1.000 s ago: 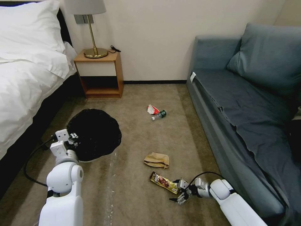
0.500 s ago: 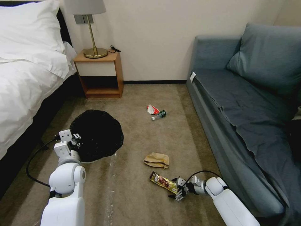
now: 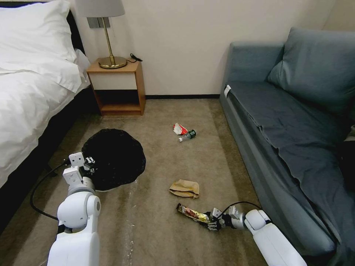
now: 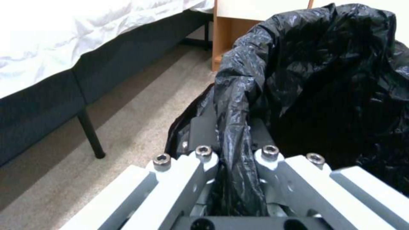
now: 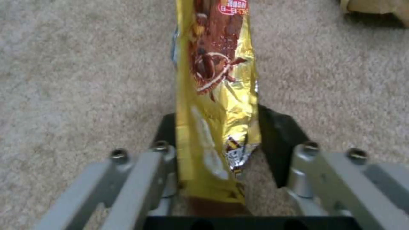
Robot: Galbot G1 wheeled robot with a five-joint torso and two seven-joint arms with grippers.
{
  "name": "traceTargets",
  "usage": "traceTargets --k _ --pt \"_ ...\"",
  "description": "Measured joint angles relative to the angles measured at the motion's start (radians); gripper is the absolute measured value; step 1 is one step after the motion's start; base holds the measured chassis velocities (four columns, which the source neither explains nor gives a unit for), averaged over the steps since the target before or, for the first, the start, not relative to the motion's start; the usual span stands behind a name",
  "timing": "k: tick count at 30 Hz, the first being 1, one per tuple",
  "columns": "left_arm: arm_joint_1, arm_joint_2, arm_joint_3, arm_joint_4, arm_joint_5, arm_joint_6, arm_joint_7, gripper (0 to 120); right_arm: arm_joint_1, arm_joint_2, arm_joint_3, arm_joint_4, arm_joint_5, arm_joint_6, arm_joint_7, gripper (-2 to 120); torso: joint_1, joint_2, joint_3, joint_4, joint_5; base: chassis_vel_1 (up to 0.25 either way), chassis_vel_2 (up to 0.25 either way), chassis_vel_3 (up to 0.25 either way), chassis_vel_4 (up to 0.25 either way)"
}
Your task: Pick up the trash bin, then pick up the garbage on the floor and place it into the trash bin.
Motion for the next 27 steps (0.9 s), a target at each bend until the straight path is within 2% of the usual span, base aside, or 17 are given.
traceTargets --k 1,2,4,5,7,10,17,22,24,25,27 --pt "0.000 0.000 0.000 0.001 0.000 0.000 0.000 4 0.000 0.000 -0.001 0.001 0.000 0.000 0.001 28 0.000 0.000 0.000 0.0000 0.0000 0.000 0.000 0.000 0.000" --pt "0.000 0.000 0.000 0.001 0.000 0.000 0.000 4 0.000 0.000 -0.001 0.001 0.000 0.000 0.001 28 0.000 0.000 0.000 0.0000 0.0000 0.000 0.000 0.000 0.000" --pt "-0.003 0.001 -0.002 0.003 -0.001 -0.001 0.000 4 -0.002 0.002 -0.001 0.003 0.002 -0.001 0.005 17 0.000 0.000 0.000 0.0000 0.0001 0.000 0.000 0.000 0.000" --pt "-0.003 0.001 -0.002 0.003 -0.001 -0.001 0.000 4 -0.002 0.002 -0.001 0.003 0.002 -0.001 0.005 17 0.000 0.000 0.000 0.0000 0.0001 0.000 0.000 0.000 0.000" --pt "-0.003 0.001 -0.002 0.004 -0.001 -0.001 0.000 4 -0.004 0.003 0.000 0.004 0.005 -0.001 0.007 7 0.000 0.000 0.000 0.0000 0.0003 0.000 0.000 0.000 0.000" --pt "-0.004 0.001 -0.002 0.007 -0.001 -0.003 0.000 4 -0.008 0.002 0.002 0.008 0.008 -0.002 0.011 0 0.000 0.000 0.000 0.0000 0.0001 0.000 0.000 0.000 0.000" --pt "-0.004 -0.001 -0.002 0.009 0.000 -0.005 0.000 4 -0.010 0.002 0.003 0.010 0.012 -0.002 0.018 0 0.000 0.000 0.000 0.0000 0.0001 0.000 0.000 0.000 0.000" --pt "-0.005 -0.001 -0.004 0.014 0.000 -0.006 0.000 4 -0.011 0.002 0.016 0.033 0.065 -0.001 0.053 0 0.000 0.000 0.000 0.0000 0.0001 0.000 0.000 0.000 0.000" --pt "-0.005 -0.002 -0.005 0.025 0.000 -0.011 0.000 4 -0.010 0.002 0.034 0.095 0.169 0.005 0.083 0 0.000 0.000 0.000 0.0000 -0.0001 0.000 0.000 0.000 0.000" --pt "-0.005 -0.002 -0.005 0.025 0.000 -0.011 0.000 4 -0.010 0.002 0.034 0.095 0.169 0.005 0.083 0 0.000 0.000 0.000 0.0000 -0.0001 0.000 0.000 0.000 0.000" --pt "-0.009 -0.003 -0.005 0.036 0.001 -0.014 0.000 4 -0.004 0.000 0.038 0.149 0.253 0.017 0.113 0 0.000 0.000 0.000 0.0001 -0.0001 0.000 0.000 0.000 0.000"
